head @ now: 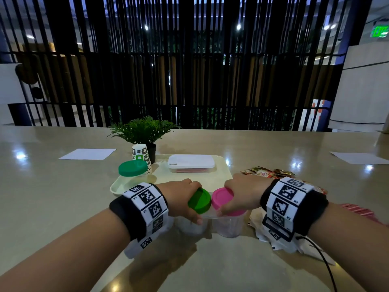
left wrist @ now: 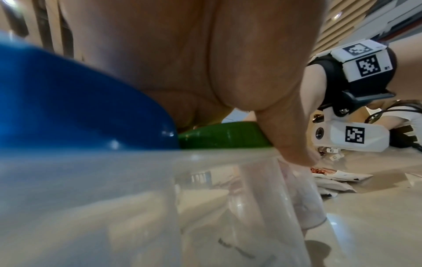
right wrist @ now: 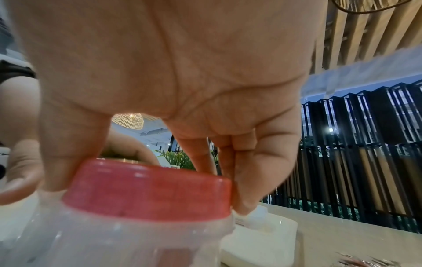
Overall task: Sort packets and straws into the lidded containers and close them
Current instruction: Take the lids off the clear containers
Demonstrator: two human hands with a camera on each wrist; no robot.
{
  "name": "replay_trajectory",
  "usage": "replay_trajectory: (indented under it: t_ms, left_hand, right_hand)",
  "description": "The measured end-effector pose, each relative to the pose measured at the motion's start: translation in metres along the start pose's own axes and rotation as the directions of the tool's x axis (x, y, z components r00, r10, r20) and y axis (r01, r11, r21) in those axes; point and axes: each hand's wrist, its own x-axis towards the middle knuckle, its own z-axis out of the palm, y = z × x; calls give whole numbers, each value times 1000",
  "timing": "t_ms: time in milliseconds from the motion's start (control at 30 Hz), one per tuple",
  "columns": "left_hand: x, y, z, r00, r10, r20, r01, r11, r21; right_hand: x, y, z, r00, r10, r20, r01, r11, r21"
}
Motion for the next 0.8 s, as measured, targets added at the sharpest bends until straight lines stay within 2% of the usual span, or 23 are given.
replay_trajectory:
  t_ms: [333,500,567,633,733,800]
  left_hand:
    - [2,-2,-2,1000,2,17,-2,1000,7]
    - [1,-2,-4,1000,7,27,-7,1000,2]
    - [1,-2,-5,999,5,32,-6,1000,3]
    - [2,-2,-5,999,4,33,-4,1000,11]
    - [4,-3,-4,1000,-2,23,1,1000,18]
    - [5,-3,-4,1000,-7,23,6,1000,17]
  right_hand:
    - [4,4,-1,999,-31,29,31,999,20]
    - [-1,12,-7,985,-160,60,150,979,139]
    - [-3,17,-8,979,-179,95,156,965,210]
    - [-1,18,-6,985,-129,113,100,967,236]
    - [4,10,-2,998,22,63,-26,998,64]
    - [4,1,-2,999,44,31,-45,999,27]
